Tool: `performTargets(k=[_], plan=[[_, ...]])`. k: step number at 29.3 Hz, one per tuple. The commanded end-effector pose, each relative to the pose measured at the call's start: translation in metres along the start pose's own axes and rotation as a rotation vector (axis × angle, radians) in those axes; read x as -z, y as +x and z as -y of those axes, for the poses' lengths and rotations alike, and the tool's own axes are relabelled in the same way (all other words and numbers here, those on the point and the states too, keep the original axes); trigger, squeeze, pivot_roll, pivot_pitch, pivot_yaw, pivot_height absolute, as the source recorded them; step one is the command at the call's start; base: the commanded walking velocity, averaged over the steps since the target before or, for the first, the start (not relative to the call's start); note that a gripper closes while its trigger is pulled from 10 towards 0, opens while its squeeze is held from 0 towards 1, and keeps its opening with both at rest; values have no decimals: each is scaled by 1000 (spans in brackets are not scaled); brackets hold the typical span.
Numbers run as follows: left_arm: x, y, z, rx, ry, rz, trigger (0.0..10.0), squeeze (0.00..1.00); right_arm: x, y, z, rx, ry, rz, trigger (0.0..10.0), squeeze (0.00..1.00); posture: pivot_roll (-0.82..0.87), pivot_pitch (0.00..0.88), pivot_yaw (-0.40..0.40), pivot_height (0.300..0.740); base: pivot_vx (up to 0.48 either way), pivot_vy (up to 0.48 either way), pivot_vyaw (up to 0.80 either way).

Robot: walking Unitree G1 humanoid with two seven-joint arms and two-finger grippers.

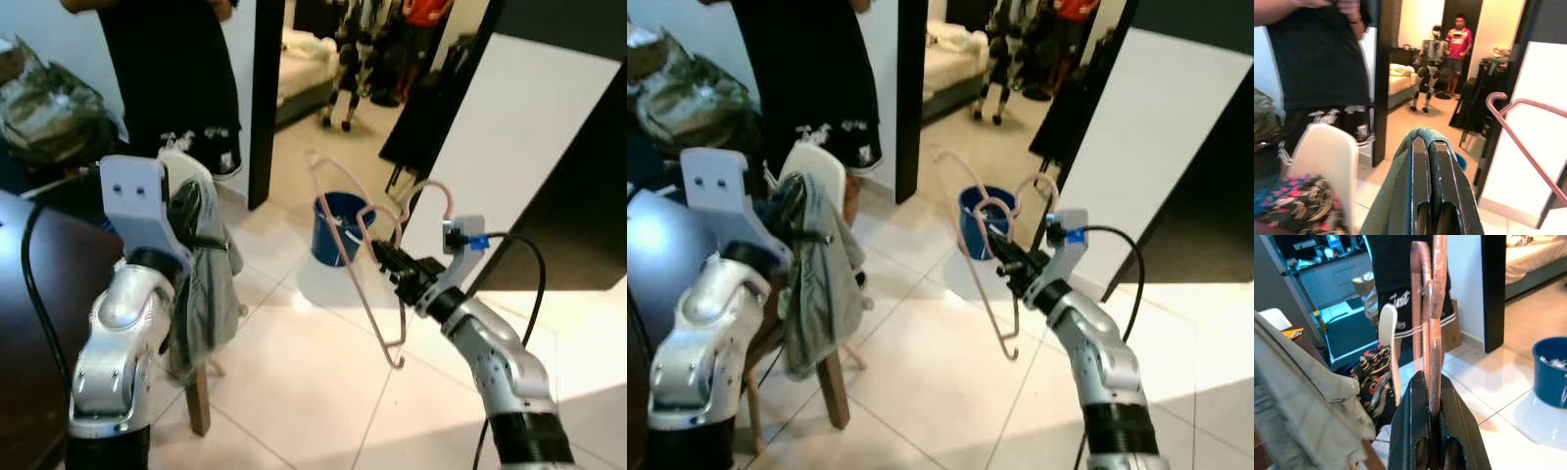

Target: Hang hanger

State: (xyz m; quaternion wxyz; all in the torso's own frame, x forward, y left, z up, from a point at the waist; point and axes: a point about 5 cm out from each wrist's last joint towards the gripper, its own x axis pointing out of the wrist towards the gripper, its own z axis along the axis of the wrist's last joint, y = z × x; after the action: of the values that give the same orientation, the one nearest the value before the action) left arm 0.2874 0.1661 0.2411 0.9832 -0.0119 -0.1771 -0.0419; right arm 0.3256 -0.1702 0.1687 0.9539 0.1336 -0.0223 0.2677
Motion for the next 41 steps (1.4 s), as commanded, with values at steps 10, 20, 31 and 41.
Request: performTargets(k=[10, 20, 31, 41], plan=[[3, 18, 23, 142, 13, 5, 10000, 0, 5, -14, 15, 86, -58, -38, 10000, 0, -73, 0, -48, 731, 0, 0, -800], [61, 14, 14, 83, 45, -173, 10000, 0, 24, -33, 36, 184, -143, -164, 10000, 0, -106, 0, -45, 731, 0, 0, -800], [122, -51, -28, -140, -155, -402, 10000, 0, 55, -70, 54, 333, -16, -218, 10000, 0, -99, 0, -43, 731, 0, 0, -800], [124, -38, -24, -56, -62, -390, 10000, 0, 57, -67, 48, 291, -23, -209, 10000, 0, -105, 0, -18, 731, 0, 0, -800]])
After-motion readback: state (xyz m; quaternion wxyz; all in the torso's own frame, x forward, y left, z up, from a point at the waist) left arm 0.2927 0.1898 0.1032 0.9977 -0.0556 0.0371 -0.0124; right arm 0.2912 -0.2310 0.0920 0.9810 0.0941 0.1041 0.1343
